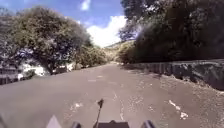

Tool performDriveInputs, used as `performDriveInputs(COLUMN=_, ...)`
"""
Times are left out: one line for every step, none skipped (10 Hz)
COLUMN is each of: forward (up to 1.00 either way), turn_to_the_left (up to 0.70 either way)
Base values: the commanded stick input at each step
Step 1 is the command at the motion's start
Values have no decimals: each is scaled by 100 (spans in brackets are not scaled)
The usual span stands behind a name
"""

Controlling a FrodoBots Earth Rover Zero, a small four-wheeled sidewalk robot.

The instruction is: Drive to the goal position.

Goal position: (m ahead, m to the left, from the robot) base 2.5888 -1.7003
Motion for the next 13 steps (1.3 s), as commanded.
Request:
performDriveInputs(forward=70, turn_to_the_left=-35)
performDriveInputs(forward=70, turn_to_the_left=-35)
performDriveInputs(forward=70, turn_to_the_left=-35)
performDriveInputs(forward=70, turn_to_the_left=-35)
performDriveInputs(forward=70, turn_to_the_left=-35)
performDriveInputs(forward=70, turn_to_the_left=-35)
performDriveInputs(forward=70, turn_to_the_left=-35)
performDriveInputs(forward=70, turn_to_the_left=-34)
performDriveInputs(forward=70, turn_to_the_left=-29)
performDriveInputs(forward=70, turn_to_the_left=-24)
performDriveInputs(forward=70, turn_to_the_left=-4)
performDriveInputs(forward=70, turn_to_the_left=-2)
performDriveInputs(forward=70, turn_to_the_left=0)
